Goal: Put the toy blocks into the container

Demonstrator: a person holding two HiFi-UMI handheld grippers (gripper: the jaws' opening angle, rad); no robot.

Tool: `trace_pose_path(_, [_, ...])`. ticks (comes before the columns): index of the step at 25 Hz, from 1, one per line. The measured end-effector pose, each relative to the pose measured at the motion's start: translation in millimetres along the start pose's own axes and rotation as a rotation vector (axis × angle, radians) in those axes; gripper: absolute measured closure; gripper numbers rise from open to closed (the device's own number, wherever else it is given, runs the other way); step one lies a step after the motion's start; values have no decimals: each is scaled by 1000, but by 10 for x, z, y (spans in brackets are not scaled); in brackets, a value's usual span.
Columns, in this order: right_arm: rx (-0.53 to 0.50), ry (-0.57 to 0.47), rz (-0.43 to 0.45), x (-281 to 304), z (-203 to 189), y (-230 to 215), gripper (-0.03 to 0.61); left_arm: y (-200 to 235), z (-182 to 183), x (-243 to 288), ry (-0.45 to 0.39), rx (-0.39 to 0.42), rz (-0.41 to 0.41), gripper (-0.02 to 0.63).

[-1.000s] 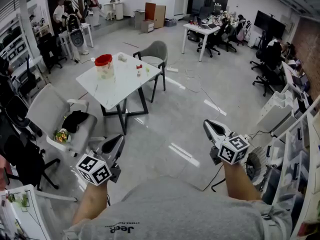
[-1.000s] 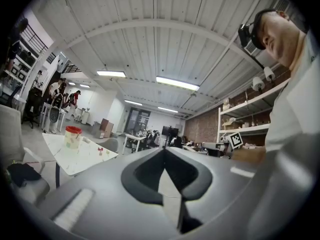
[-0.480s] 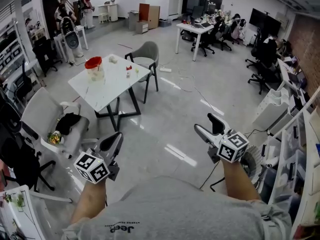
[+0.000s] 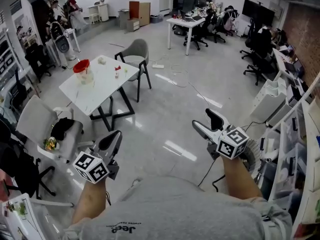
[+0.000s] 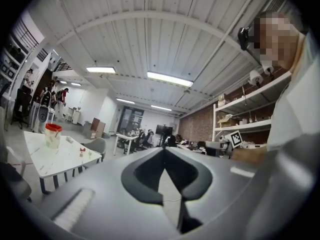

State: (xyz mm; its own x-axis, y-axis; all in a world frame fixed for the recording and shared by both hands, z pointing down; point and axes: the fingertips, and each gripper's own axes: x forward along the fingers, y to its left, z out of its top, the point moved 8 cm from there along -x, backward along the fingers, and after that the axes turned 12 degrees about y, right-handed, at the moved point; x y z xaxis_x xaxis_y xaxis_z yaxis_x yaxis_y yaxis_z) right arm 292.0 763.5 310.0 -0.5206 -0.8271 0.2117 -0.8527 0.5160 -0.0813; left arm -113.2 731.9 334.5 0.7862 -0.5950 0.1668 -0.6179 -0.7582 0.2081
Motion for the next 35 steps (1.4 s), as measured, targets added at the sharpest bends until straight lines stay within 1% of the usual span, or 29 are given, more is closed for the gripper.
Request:
trace_pose_path(5, [6, 15, -28, 271, -11, -204, 250, 329, 37, 357, 1, 2, -40, 555])
trace_pose_path(8, [4, 23, -57, 516, 24, -359, 250, 618, 88, 680, 8, 6, -78, 555])
trace_pose_path(11, [-10, 27, -91, 924, 157, -550, 250, 1082, 227, 1077, 1, 15, -129, 555])
trace_pose_path(14, [-16, 22, -127, 1429, 354, -756, 250, 1641, 424, 1492, -2, 17, -183, 555])
trace_pose_path(20, [-21, -18, -163, 2494, 866, -1175, 250, 2716, 993, 2243, 7, 68, -259, 555])
trace_pose_path(23, [-7, -28, -179, 2970, 1026, -1383, 250, 3195, 1154, 2536, 17, 77, -279, 555])
trace_pose_path(27, [-2, -8, -176, 3522, 1147, -1632, 250, 3674, 1319, 2848, 32, 70, -284, 555])
trace_pose_path(33, [7, 18, -174, 3996, 1225, -2081, 250, 4093, 1375, 3315, 42, 53, -289, 555])
trace_pose_path(35, [23, 16, -158, 4164, 1222, -2274, 250, 4221, 1395, 3451, 52, 41, -278, 555])
